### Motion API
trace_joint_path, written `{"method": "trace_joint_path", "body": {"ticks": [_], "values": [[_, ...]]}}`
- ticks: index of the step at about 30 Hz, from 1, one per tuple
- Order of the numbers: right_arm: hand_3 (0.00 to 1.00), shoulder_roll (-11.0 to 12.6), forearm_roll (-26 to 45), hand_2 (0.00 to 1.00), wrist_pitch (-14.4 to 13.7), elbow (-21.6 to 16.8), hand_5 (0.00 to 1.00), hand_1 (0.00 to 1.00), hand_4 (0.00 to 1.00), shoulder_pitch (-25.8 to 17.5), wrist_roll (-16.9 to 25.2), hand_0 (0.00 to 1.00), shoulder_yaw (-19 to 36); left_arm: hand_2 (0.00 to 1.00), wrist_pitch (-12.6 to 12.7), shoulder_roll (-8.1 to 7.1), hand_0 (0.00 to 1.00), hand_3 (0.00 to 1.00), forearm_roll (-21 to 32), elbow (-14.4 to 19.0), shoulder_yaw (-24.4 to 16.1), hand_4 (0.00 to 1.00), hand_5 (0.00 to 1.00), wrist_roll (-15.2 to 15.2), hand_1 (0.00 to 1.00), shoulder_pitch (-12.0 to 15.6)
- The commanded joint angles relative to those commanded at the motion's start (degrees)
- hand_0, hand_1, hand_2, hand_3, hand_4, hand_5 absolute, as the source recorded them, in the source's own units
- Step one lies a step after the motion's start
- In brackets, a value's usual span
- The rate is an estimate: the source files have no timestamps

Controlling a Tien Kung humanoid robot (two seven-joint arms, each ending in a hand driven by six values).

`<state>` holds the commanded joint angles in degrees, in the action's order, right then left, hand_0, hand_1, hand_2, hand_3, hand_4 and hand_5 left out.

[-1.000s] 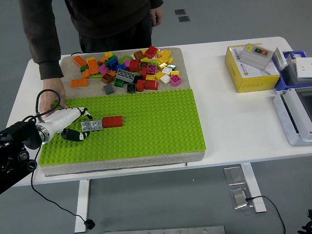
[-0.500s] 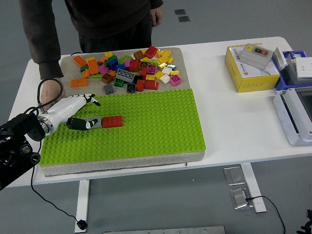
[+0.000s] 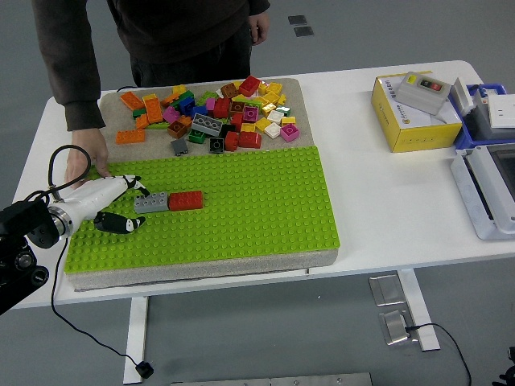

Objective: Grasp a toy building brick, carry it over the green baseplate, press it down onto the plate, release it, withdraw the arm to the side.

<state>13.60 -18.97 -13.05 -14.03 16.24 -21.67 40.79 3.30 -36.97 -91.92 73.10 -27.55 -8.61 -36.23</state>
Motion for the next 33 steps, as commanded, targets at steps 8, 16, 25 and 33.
{"method": "trace_joint_path", "body": {"ticks": [8,16,25,33], "values": [[0.745,-0.1,0.1,0.652,0.0,0.0,0.998,0.614,0.582,0.0,0.1,0.641,0.0,0.998,0.3,1.02,0.998,0.779,0.2,-1.0,0.2,0.682,0.304,0.1,0.998,0.0],[0.745,-0.2,0.1,0.652,0.0,0.0,0.998,0.613,0.585,0.1,0.1,0.642,0.0,0.998,0.7,2.12,0.998,0.765,-1.0,-1.4,0.6,0.690,0.338,0.1,0.998,-0.4],[0.745,-0.2,0.0,0.652,0.0,0.0,0.998,0.613,0.588,0.2,0.1,0.642,0.0,0.998,1.5,3.52,0.998,0.749,-2.6,-1.8,1.8,0.690,0.360,0.3,0.998,-0.7],[0.745,-0.2,0.0,0.652,0.1,0.1,0.998,0.610,0.588,0.2,0.1,0.642,0.1,0.998,1.5,4.12,0.998,0.741,-2.4,-2.0,2.4,0.692,0.362,0.4,0.998,-0.8]]}}
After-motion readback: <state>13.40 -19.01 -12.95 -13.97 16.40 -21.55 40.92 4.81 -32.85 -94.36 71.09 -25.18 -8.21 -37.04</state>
